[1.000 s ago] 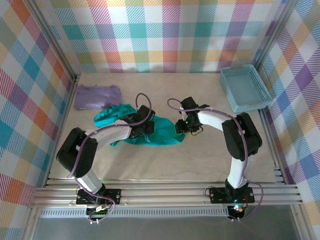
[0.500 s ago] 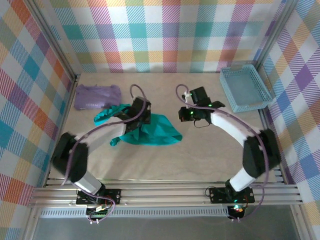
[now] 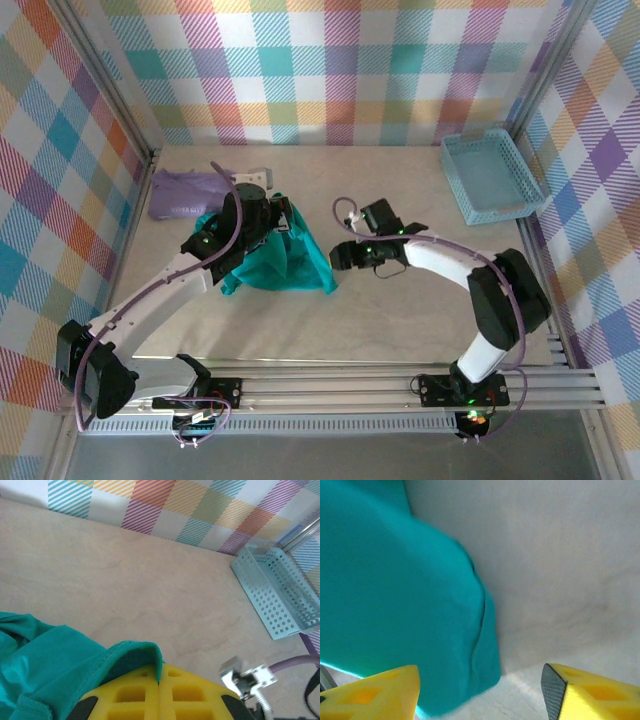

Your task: Fold the inside-out t-shirt

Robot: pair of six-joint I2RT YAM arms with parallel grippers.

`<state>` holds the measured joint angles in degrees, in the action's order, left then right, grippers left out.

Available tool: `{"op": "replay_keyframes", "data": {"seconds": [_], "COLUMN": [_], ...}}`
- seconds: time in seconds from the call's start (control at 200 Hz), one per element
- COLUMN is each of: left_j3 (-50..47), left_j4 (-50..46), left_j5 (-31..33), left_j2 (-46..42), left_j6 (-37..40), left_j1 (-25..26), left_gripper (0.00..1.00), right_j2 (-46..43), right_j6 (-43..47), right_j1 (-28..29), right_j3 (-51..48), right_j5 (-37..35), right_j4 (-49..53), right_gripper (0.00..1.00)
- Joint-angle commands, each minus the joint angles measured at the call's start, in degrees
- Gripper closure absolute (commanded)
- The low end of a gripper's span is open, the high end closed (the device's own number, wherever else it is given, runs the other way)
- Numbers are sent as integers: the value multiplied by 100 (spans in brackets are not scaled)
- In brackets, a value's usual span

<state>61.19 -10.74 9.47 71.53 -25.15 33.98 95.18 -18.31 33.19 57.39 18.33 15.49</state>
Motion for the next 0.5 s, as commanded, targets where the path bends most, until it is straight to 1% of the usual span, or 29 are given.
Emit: {"op": "replay_keyframes", "data": {"seconds": [0.0, 0.105, 0.2, 0.26, 0.34, 0.395, 0.495], "left_j3": [-40, -66, -68, -59, -65, -63, -70], "left_j4": [-15, -18, -7, 6, 19, 11, -15], "left_j5": [-48, -18, -31, -55, -66, -77, -34], "left_j2": [-21, 19, 78, 105, 140, 135, 114], "left_j6": [-87, -77, -79, -87, -95, -95, -90], "left_j1": [-32, -31, -31, -31, -31, -31, -31], "left_gripper": [100, 100, 100, 100, 100, 100, 100], "right_j2": [-180, -478, -848, -964, -790, -576, -142], "right_j6": [-182, -226, -235, -226, -206, -212, -320], "right_j1": [-15, 41, 137, 338, 701, 935, 1114], "right_j3": [-219, -667, -1071, -1205, -1100, -979, -847], "right_j5": [431, 601, 543, 362, 58, -291, -740], "right_j4": [-582, -735, -865, -1018, -1157, -1252, -1498], "right_gripper": [30, 23, 21, 20, 21, 22, 26]}}
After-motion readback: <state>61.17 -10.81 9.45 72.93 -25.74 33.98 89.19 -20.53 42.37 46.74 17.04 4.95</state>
